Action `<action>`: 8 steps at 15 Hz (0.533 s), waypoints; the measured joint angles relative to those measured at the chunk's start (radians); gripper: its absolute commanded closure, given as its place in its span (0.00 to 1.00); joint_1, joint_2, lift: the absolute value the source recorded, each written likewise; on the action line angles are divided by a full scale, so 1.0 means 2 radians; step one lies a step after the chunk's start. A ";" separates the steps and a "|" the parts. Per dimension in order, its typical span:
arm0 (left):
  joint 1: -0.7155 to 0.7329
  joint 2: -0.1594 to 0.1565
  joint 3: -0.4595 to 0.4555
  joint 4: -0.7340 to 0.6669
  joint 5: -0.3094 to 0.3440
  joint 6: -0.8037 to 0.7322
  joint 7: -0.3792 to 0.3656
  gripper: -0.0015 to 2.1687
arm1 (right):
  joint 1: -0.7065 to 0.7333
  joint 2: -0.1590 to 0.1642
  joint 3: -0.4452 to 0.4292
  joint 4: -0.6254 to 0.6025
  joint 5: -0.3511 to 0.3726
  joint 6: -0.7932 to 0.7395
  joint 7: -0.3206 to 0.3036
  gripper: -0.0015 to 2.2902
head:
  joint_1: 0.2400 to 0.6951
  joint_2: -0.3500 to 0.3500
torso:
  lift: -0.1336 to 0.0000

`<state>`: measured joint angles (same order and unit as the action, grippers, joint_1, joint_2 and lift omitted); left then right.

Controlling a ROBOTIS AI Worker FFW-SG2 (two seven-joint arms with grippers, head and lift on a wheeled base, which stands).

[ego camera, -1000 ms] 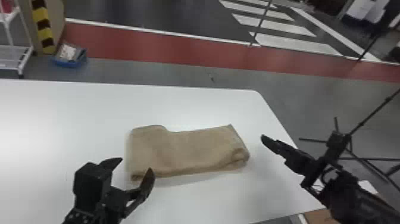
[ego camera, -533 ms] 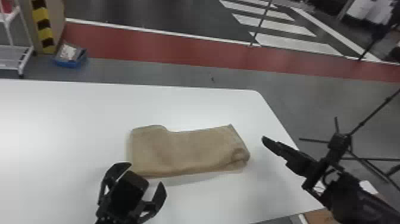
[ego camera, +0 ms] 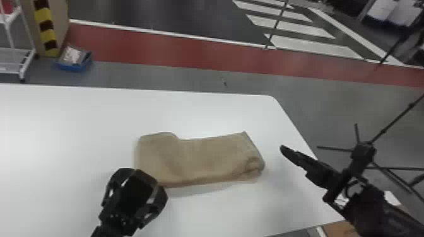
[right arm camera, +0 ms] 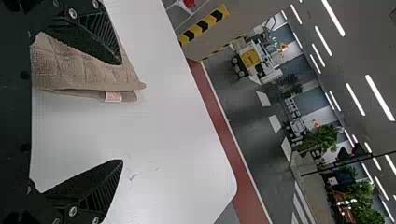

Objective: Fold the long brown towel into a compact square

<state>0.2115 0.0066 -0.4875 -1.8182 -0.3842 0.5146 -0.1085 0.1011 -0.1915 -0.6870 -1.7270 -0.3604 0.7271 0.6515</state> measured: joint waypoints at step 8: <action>0.003 0.001 0.012 -0.005 0.001 -0.001 0.011 0.10 | -0.002 0.000 0.004 0.003 0.000 -0.001 -0.001 0.06 | 1.00 0.00 | 0.08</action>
<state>0.2183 0.0092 -0.4627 -1.8287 -0.3820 0.5118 -0.0873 0.0967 -0.1915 -0.6789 -1.7213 -0.3605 0.7250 0.6504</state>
